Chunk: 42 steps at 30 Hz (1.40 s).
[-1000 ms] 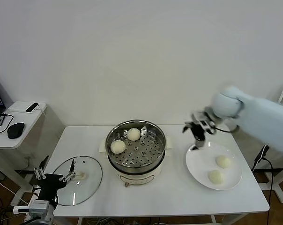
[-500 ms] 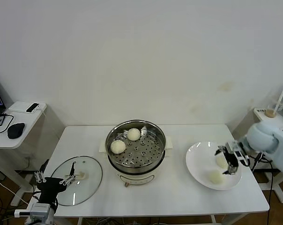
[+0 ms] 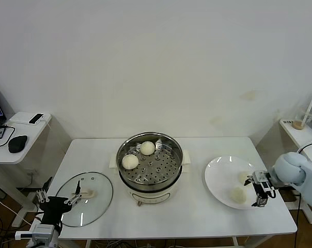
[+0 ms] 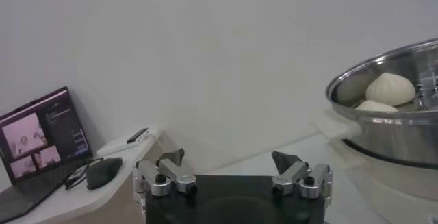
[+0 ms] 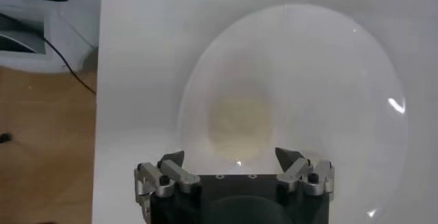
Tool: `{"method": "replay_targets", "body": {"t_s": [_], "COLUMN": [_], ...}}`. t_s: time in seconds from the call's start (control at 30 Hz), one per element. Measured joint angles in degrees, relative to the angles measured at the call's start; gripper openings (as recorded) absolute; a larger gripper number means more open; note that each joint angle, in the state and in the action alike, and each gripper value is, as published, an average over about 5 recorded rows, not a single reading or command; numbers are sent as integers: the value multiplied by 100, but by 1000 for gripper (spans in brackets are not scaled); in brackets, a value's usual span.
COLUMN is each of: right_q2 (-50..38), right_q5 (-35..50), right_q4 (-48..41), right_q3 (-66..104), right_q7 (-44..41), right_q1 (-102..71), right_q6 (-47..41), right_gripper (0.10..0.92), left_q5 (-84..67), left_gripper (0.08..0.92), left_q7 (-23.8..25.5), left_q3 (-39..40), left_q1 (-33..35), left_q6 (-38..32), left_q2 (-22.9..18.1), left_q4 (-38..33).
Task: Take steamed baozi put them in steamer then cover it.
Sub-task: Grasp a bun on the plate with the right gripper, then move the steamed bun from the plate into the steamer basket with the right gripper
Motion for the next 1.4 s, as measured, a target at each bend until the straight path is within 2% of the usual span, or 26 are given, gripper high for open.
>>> {"method": "replay_targets", "body": {"t_s": [0.37,0.77,0.93,1.4], "right_q2": [403,616,615,278], "right_q5": [-43,-45,-41,332], "right_q4": [-395,-573,-603,-338], "right_q3": [-53,-182,-206,-281], "right_q7": [103,25,-45,-327], "right_q1": [90,242,312,967], "right_q6": [-50,-202,-222,-228], "right_gripper": [797,620,579,577], "left_q5": [1,2,2,-5], "left_gripper": [823,823,823,823], "left_q7": [0,-2,-3,-7], "left_q3": [-47,-63,-62,-33], "left_q1": [-5,-19,-21,-55], "left_q6": [-9,-10,-10,-6], "left_q2": [-20,-38,-42,0], "left_q4": [52,62,65,44]}}
